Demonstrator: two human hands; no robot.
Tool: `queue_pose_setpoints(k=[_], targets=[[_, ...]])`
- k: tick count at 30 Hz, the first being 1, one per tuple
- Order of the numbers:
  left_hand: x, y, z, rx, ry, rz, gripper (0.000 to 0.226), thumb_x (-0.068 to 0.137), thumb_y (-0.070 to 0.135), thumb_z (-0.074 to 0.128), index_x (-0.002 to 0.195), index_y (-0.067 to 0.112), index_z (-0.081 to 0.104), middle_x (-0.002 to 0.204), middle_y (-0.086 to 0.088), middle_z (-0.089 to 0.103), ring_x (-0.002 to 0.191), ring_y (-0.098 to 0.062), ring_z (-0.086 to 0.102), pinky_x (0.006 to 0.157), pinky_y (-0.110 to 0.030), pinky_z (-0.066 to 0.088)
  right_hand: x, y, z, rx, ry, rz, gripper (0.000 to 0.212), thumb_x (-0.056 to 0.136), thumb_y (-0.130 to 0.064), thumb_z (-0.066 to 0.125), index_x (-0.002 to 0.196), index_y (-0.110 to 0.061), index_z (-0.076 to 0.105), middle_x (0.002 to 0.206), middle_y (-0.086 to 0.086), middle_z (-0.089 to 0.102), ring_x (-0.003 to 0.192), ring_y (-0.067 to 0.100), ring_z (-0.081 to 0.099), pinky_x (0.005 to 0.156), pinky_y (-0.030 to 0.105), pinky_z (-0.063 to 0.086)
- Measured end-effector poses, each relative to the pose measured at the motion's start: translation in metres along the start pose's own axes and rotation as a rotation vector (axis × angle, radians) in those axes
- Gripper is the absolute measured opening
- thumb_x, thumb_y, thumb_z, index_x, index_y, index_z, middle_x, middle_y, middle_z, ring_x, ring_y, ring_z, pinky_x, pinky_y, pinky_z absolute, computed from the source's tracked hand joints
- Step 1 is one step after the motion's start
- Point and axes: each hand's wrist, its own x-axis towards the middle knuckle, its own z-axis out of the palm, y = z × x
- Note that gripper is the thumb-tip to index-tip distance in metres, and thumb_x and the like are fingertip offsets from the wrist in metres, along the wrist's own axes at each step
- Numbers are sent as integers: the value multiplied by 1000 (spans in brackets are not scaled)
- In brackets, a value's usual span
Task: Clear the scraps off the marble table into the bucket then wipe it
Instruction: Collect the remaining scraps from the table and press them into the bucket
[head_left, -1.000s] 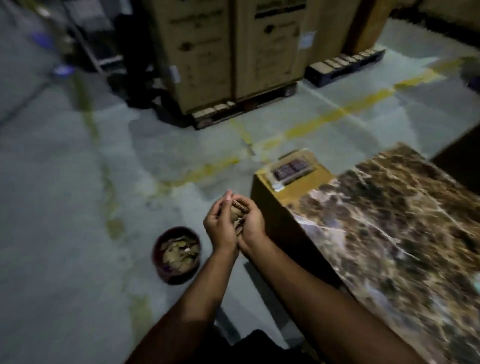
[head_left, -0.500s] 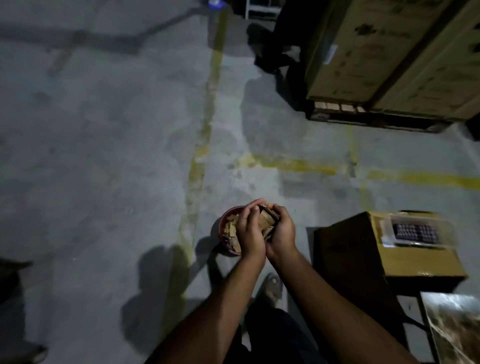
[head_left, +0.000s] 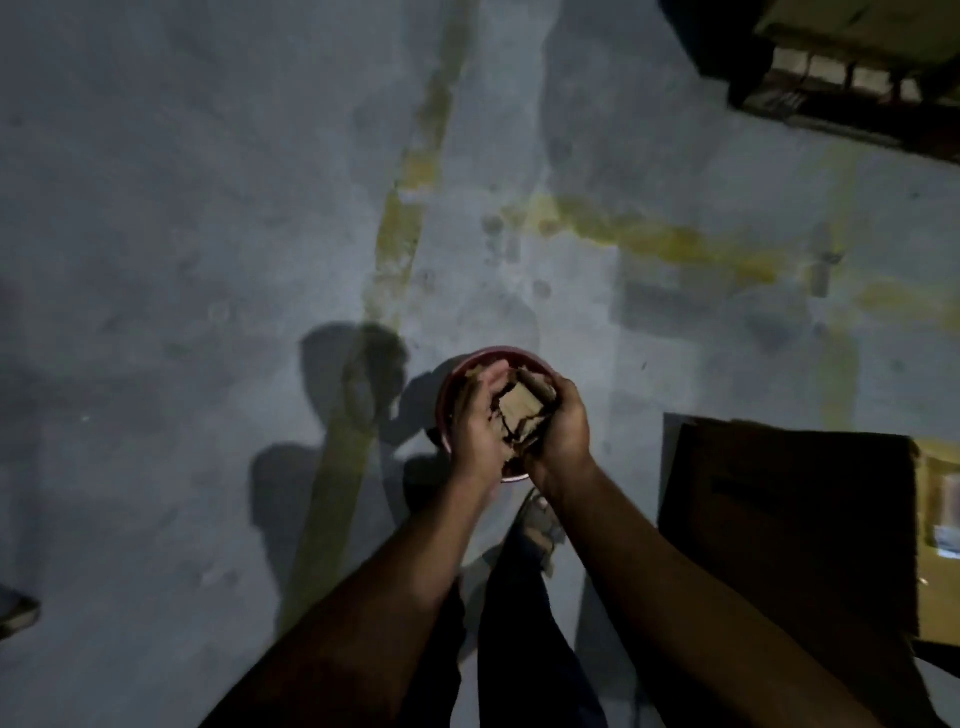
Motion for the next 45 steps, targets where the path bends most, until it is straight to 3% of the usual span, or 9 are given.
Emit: queue_pose_setpoints(k=[6,11,15,18,25,29,34,39,45], targets=[[68,-32,-30,98,13,-185,48,110,34,25,149,12,40,140,0,49,116,-12,60,89,-19,51,72,-4,-27,-144,38,125,68,107,-57,22,101,-11,72,98,16,78,95,32,68,85,39,52],[82,-51,-64,247,100,-220,55,105,56,28,143,22,50,131,9,58,91,5,58,69,-15,48,74,-17,-51,-265,50,64,52,110,-49,14,121,-19,55,98,-1,64,86,15,58,75,36,46],[65,-23,-53,218,71,-220,58,108,48,25,154,14,33,157,-7,39,142,-24,40,108,-36,35,56,-29,-46,-266,64,81,54,109,-53,25,123,-16,61,112,5,69,92,17,61,73,36,45],[45,8,-41,200,43,-224,55,106,50,28,147,16,43,153,-13,45,136,-30,46,102,-39,38,32,-40,-33,-247,35,64,45,108,-50,31,103,-20,64,89,-2,70,80,14,60,67,32,42],[-36,89,-11,310,-134,-166,36,102,45,45,127,23,56,143,-11,55,120,-24,55,98,-38,41,-71,-62,8,-431,-71,-52,32,104,-33,48,111,-10,69,103,7,68,90,24,60,83,34,47],[-92,124,3,645,-212,10,35,93,38,56,125,25,55,118,2,63,112,-19,59,85,-30,45,-145,-73,12,-1095,-142,-508,27,106,-18,50,123,-5,68,114,7,67,107,21,59,88,24,41],[-154,156,-1,1112,-361,304,35,97,27,59,131,21,57,127,0,63,122,-20,55,101,-34,44,-211,-78,-10,-1603,-140,-720,53,99,-50,38,137,-20,60,143,7,59,132,29,51,107,42,43],[-202,172,2,1541,-431,637,58,96,46,52,148,23,42,151,-1,46,142,-22,32,111,-42,29,-280,-85,-27,-1796,-7,-885,56,107,-47,40,157,-23,35,170,4,20,156,23,15,122,49,18],[-251,173,34,1774,-548,957,66,98,54,45,156,29,26,166,5,20,152,-18,14,119,-46,18,-342,-82,-67,-1802,249,-951,65,106,-57,27,161,-22,22,172,3,9,158,22,6,124,53,14]])
